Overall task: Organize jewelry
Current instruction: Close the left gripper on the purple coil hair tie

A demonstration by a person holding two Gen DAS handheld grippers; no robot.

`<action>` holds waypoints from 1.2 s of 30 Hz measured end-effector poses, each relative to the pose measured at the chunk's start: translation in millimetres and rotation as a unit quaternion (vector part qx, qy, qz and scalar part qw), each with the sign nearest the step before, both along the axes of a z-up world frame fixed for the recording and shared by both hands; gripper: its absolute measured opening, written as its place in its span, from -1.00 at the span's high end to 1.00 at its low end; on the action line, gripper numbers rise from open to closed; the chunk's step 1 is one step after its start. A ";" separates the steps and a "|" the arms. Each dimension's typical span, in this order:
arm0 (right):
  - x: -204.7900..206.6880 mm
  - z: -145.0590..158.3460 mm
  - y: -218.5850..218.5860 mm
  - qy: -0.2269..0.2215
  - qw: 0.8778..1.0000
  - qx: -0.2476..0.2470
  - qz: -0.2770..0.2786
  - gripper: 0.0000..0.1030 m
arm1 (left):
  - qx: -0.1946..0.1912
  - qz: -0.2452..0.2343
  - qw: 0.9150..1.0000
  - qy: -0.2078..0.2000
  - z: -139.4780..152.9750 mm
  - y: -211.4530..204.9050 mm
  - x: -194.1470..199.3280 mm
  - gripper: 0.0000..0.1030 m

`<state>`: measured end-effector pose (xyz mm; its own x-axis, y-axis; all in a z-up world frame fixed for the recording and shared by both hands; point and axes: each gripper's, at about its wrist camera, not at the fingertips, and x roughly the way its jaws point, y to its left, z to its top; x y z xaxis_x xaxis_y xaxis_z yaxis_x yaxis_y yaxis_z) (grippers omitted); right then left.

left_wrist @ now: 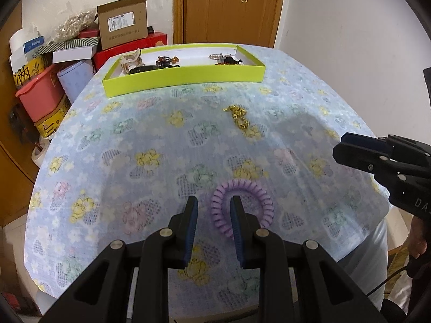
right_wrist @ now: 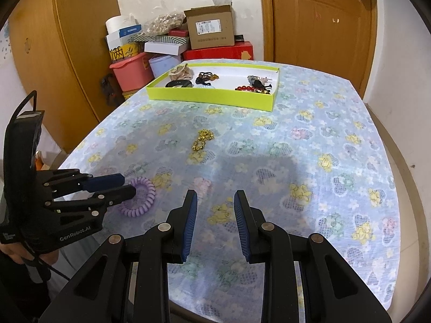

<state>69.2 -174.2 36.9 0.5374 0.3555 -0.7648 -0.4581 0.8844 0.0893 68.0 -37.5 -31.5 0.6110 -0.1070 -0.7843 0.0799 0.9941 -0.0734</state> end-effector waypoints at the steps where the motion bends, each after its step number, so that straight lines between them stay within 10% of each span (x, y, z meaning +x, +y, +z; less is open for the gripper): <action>1: 0.3 -0.5 0.0 0.000 1.000 0.000 0.000 0.43 | 0.003 0.000 1.000 0.000 -0.2 -0.7 -0.1 0.50; 6: 2.9 -2.5 1.6 0.002 1.000 -0.001 0.000 0.43 | 0.029 0.006 0.999 -0.010 -0.7 -4.3 -0.6 0.80; 36: 42.0 -18.4 29.1 0.011 1.000 -0.018 0.013 0.43 | -0.005 0.042 0.999 -0.031 7.1 34.5 21.3 0.82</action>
